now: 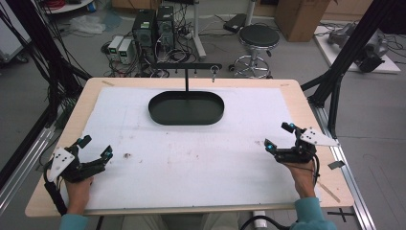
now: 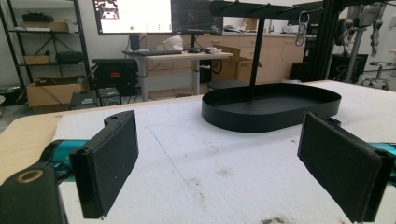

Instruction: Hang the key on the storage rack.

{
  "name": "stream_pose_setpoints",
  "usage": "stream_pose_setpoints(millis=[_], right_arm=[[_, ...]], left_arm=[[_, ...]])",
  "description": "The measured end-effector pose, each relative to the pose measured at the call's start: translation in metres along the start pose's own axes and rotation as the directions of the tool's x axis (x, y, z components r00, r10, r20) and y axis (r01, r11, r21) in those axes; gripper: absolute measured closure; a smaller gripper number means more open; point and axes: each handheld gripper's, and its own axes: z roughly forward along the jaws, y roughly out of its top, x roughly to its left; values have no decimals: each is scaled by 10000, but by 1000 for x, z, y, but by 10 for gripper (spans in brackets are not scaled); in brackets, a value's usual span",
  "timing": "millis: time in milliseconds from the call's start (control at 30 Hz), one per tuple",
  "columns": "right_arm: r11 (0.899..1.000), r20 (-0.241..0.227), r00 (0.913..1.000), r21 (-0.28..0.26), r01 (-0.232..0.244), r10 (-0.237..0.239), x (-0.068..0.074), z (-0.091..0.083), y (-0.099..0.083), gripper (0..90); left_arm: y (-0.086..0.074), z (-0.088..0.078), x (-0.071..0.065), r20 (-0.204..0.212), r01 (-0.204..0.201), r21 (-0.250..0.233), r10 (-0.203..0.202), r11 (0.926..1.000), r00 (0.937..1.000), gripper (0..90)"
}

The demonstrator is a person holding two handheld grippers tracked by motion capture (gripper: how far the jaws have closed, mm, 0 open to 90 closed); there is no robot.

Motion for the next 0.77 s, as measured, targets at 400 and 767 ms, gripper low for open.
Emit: stream_pose_setpoints(millis=[400, 767], right_arm=[[9994, 138, 9999, -333, 58, -53, 8, 3, -41, 7], [9994, 402, 9991, -337, 118, -104, 10, 4, -43, 7]], left_arm=[[0, 0, 0, -7, -20, -17, 20, 10000, 10000, 128], [0, 0, 0, 13, -6, -34, 6, 10000, 10000, 127]])
